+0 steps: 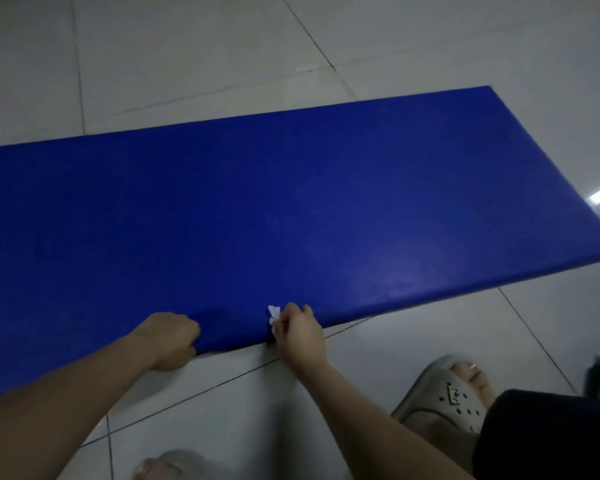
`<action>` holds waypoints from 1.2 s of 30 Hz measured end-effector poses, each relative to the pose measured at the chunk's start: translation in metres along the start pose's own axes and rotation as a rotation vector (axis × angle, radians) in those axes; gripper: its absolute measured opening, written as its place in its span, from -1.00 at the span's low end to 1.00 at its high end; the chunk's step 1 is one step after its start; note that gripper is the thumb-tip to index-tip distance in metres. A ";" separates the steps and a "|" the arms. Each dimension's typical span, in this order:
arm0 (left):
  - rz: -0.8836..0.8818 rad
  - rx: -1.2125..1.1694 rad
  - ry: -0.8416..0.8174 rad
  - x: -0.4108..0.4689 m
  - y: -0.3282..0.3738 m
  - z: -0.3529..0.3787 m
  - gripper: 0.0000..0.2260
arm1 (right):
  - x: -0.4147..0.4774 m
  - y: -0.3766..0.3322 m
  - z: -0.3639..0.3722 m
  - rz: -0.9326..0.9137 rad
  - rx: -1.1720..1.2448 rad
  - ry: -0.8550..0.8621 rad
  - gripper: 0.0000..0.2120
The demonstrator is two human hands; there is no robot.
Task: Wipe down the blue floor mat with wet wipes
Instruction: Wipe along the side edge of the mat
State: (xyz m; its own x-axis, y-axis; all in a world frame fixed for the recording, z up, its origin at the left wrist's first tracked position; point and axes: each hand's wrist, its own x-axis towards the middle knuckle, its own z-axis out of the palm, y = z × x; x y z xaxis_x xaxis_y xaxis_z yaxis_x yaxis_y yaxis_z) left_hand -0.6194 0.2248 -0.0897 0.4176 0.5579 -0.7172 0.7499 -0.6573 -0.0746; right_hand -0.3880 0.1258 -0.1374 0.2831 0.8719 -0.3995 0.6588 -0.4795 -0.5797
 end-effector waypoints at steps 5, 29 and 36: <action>-0.002 -0.456 0.264 0.025 0.036 -0.020 -0.64 | 0.013 0.018 -0.024 -0.092 -0.161 0.037 -0.79; -0.015 -0.410 -0.035 0.066 0.070 -0.037 -0.60 | 0.016 0.056 -0.044 -0.150 -0.136 0.182 -0.81; -0.020 -0.411 -0.054 0.067 0.070 -0.037 -0.61 | 0.018 0.073 -0.066 0.169 -0.024 0.396 -0.95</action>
State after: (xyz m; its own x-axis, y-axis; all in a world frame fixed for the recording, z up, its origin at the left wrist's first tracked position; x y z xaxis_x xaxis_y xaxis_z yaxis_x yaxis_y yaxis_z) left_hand -0.5197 0.2350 -0.1175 0.3818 0.5339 -0.7544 0.9046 -0.3834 0.1865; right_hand -0.2887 0.1126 -0.1404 0.6311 0.7543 -0.1810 0.5949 -0.6204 -0.5110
